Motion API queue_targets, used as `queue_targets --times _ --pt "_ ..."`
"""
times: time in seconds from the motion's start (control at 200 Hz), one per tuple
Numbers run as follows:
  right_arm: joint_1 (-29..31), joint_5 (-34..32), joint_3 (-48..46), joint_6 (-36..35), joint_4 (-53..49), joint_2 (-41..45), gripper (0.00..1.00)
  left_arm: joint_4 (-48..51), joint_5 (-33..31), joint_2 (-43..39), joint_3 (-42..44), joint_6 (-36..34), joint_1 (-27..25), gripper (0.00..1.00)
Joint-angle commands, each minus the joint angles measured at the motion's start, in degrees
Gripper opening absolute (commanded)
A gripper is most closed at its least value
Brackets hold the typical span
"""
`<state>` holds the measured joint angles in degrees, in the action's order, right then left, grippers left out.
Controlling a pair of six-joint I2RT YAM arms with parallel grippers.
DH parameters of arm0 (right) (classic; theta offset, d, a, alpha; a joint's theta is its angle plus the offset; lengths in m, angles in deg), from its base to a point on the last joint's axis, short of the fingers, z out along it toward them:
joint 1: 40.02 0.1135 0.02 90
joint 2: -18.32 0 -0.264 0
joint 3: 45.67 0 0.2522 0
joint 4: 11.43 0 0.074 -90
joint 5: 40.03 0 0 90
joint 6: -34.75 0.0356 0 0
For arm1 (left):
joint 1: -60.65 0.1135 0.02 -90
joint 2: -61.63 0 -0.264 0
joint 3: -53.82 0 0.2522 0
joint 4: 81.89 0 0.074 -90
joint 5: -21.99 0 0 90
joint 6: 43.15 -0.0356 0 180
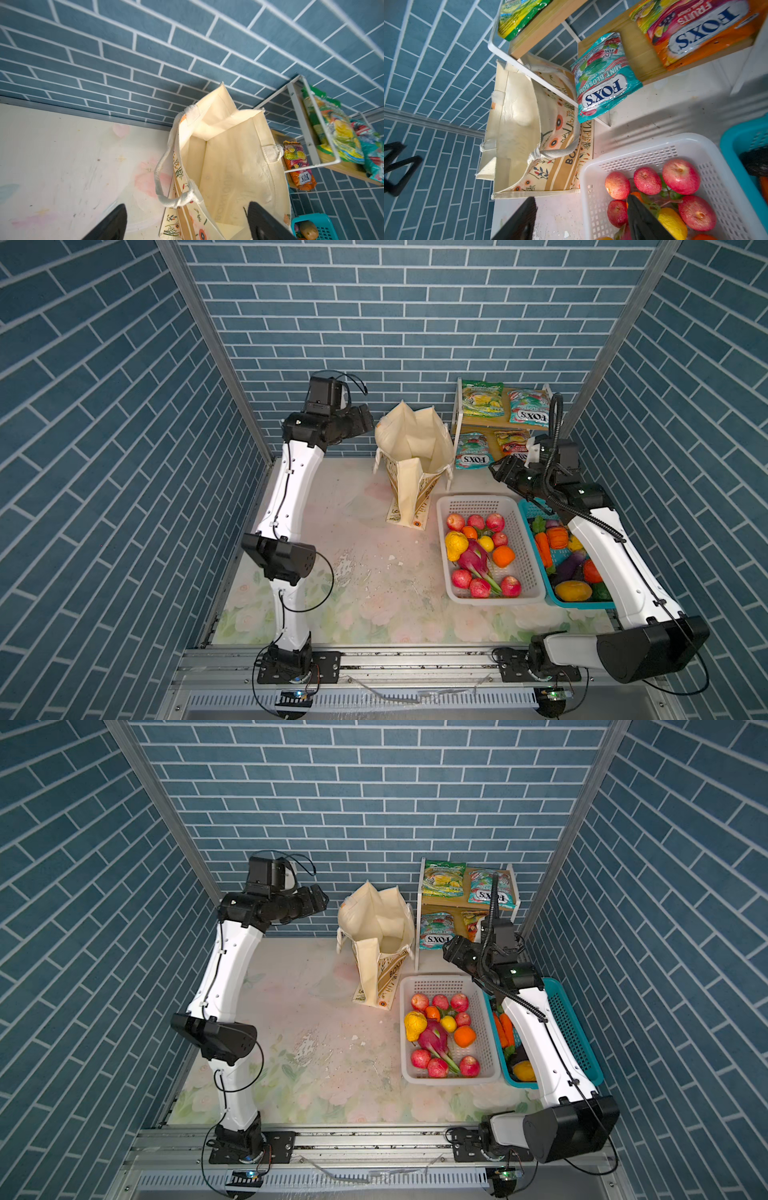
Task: Place the food into the grocery bag and tie it
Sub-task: 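Reach both grippers forward toward the white rope handles of the tote bag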
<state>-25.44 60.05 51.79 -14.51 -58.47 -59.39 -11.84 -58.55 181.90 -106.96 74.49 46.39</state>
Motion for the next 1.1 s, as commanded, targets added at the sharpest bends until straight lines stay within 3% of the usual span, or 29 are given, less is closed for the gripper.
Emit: queue_targets --times 0.0,0.4,0.505,0.895,1.0,1.095 --pt "1.48 1.16 2.26 2.16 1.83 -3.03 0.71 2.00 3.64 4.61 -2.79 1.36 -0.32 0.93" --pt "6.71 2.10 9.63 -0.34 6.91 -14.87 0.76 -6.98 7.03 13.29 -2.13 1.39 -0.09 0.94" --pt "7.48 1.89 12.26 -0.39 6.99 -17.98 0.76 -9.74 8.35 14.76 -2.28 2.25 0.11 0.90" --pt "8.88 -3.00 23.28 -1.87 4.09 -29.70 0.70 -14.75 10.67 21.04 -6.44 6.02 0.64 0.59" --pt "9.05 -3.56 26.42 -2.14 2.65 -32.39 0.62 -14.83 11.04 21.32 -6.44 6.19 0.80 0.45" --pt "9.20 -3.76 29.09 -2.32 1.02 -34.65 0.40 -13.91 11.27 21.00 -6.44 5.96 0.99 0.29"
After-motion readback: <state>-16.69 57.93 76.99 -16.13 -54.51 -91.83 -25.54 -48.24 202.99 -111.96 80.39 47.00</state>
